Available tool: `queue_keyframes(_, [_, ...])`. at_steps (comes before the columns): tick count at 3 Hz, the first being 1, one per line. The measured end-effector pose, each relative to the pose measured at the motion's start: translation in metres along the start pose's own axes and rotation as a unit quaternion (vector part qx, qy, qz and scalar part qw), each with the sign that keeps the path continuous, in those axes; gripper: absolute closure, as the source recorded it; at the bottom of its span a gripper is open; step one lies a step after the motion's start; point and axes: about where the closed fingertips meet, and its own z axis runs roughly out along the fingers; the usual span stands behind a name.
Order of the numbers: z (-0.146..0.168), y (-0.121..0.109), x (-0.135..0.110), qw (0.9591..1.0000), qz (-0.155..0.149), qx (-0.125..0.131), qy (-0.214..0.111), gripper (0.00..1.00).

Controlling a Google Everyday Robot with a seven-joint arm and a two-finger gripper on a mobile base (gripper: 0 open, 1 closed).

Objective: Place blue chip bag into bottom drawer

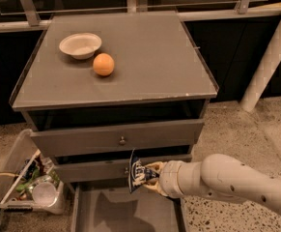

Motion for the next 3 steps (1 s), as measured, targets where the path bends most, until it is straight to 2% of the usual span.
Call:
queue_keyframes(1, [0.017,-0.008,0.016,0.9996,0.015,-0.018,-0.013,1.0])
queue_keyframes(2, [0.047,-0.015,0.043,0.997,0.037,-0.052,-0.044,1.0])
queue_keyframes(3, [0.078,-0.015,0.066,0.9923,0.035,-0.082,-0.086,1.0])
